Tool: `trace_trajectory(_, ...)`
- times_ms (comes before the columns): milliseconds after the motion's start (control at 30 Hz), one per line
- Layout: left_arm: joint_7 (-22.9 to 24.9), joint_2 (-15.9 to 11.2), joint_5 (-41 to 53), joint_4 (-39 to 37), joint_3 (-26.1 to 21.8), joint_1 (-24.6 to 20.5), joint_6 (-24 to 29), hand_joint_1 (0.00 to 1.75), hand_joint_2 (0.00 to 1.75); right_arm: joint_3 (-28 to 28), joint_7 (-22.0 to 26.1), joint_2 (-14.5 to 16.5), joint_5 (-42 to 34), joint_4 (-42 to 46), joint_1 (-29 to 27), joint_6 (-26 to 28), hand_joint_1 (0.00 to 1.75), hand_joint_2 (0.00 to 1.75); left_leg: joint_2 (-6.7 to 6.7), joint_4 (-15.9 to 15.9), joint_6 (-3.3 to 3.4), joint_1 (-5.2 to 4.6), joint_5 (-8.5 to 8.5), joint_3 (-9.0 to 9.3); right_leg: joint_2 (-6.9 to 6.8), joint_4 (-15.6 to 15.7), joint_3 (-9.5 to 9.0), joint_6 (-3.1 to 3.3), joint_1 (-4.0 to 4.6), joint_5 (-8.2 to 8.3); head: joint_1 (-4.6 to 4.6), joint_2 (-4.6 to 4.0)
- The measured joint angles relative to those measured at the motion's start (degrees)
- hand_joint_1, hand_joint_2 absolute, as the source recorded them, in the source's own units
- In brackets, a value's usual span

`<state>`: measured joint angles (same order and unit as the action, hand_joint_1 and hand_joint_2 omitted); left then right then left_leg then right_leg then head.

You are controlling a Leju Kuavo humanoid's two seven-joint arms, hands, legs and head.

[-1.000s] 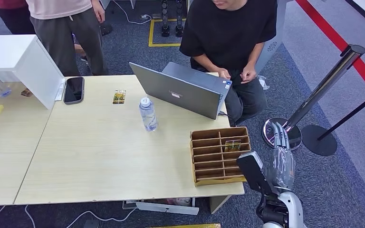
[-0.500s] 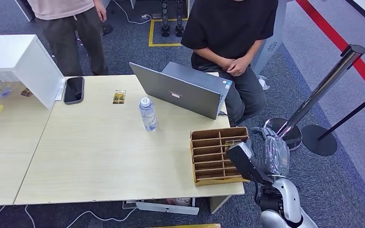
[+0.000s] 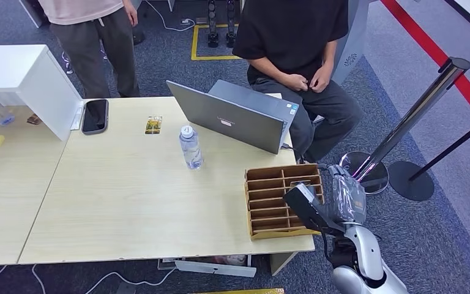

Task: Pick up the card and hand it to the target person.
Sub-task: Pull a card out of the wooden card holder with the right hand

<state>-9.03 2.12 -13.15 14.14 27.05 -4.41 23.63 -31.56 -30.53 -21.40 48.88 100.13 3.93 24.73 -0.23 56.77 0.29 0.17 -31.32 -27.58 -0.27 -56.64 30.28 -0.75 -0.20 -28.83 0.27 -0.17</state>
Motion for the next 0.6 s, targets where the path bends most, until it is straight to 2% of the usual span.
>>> trace_trajectory(200,0.37,0.00,0.07,0.00,0.67,-0.25,-0.20,0.00,0.00,-0.76,-0.01,0.02,0.95,-1.63,0.94,-1.84,0.55,1.75,0.00,0.00,0.00,0.00,0.00,0.00,0.00,0.00,0.00,0.00,0.00,0.00,0.01,0.00)
trace_trajectory(367,0.76,0.00,0.10,0.00,1.38,-0.52,-0.42,0.00,0.00,-1.44,-0.03,0.06,1.79,-3.03,1.85,-3.37,0.57,1.75,0.00,0.00,0.00,0.00,0.00,0.00,0.00,0.00,0.00,0.00,0.00,0.00,-0.01,0.00)
trace_trajectory(600,1.15,0.00,0.10,0.00,1.96,-0.71,-0.80,0.00,0.00,-2.37,-0.06,0.26,2.80,-4.91,2.85,-4.96,0.68,1.75,0.00,0.01,0.00,0.00,0.00,0.00,0.00,0.00,0.00,0.00,0.00,0.00,-0.01,0.00)
